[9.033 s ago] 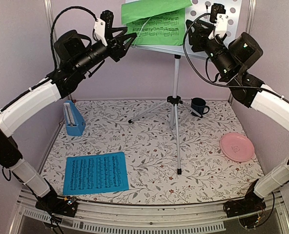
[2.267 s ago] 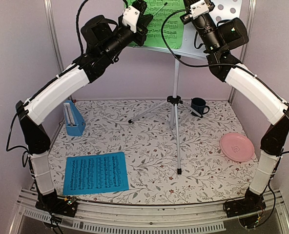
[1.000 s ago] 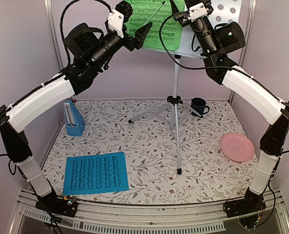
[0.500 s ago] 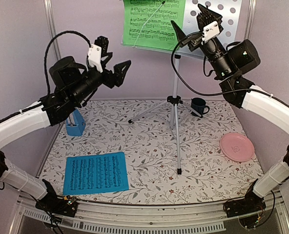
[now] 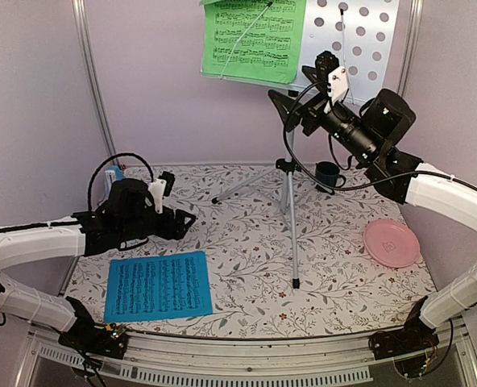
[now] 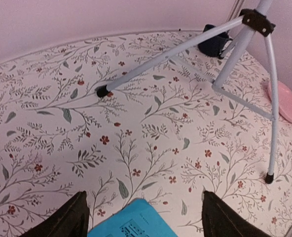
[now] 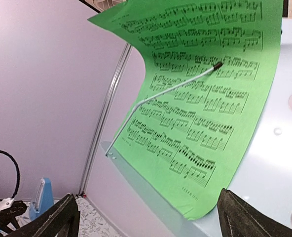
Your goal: Set up the instrument practice props
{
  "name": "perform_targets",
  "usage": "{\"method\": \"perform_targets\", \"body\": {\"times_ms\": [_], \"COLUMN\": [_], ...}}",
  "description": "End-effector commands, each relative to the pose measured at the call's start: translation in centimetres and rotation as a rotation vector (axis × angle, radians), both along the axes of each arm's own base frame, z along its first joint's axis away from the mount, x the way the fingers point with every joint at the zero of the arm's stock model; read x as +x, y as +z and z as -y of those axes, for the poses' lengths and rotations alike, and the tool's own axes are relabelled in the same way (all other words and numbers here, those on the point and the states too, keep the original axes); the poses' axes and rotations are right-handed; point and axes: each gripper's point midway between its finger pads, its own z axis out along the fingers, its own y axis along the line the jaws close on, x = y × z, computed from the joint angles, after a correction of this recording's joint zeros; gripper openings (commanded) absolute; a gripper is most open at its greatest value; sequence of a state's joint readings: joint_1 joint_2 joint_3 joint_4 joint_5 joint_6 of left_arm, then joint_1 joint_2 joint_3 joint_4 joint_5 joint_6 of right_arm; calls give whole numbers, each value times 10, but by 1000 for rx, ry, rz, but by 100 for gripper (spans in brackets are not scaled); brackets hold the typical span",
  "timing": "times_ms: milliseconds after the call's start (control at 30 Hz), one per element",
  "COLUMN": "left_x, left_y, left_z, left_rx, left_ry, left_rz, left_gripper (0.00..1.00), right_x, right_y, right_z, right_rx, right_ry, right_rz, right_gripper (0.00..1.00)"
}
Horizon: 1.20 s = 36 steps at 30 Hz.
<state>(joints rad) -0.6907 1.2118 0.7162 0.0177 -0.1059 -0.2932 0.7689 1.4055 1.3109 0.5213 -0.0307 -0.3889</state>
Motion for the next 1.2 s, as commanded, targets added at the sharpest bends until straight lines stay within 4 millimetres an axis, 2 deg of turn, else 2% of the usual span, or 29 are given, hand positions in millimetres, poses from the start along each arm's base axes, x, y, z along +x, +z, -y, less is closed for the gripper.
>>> {"method": "perform_targets", "body": {"times_ms": [0,67,267,533,667,833,1033,1067,1167], "left_x": [-21,-32,-50,-56,-58,-57,-48,-52,-64], "left_y": [-30,-52,-107,-144,-161,-181,-183,-192,-192], "left_z": [-8,-10,-15,-13,7,36,109,117,127], "left_rx": [-74,-87,-18,38,72,145,268,318,437], "left_ry": [33,42,78,85,-23,-206,-580,-646,-813], "left_rz": [-152,-230,-406,-511,-551,-589,-540,-539,-465], "left_gripper": [78,77,77,77,76,73,69,68,68], "right_x": [-2,-5,-16,-23,-26,-31,-36,-37,-40], "right_y": [-39,-69,-119,-149,-159,-161,-168,-171,-176], "right_z": [-4,-9,-18,-12,-10,-11,-12,-13,-13], "right_rx": [48,14,-40,-103,-112,-123,-141,-147,-155], "right_ry": [87,119,206,196,200,222,246,251,264], "right_rz": [-201,-273,-412,-467,-491,-503,-521,-530,-549], "right_gripper": [99,99,99,99,99,99,99,99,99]}}
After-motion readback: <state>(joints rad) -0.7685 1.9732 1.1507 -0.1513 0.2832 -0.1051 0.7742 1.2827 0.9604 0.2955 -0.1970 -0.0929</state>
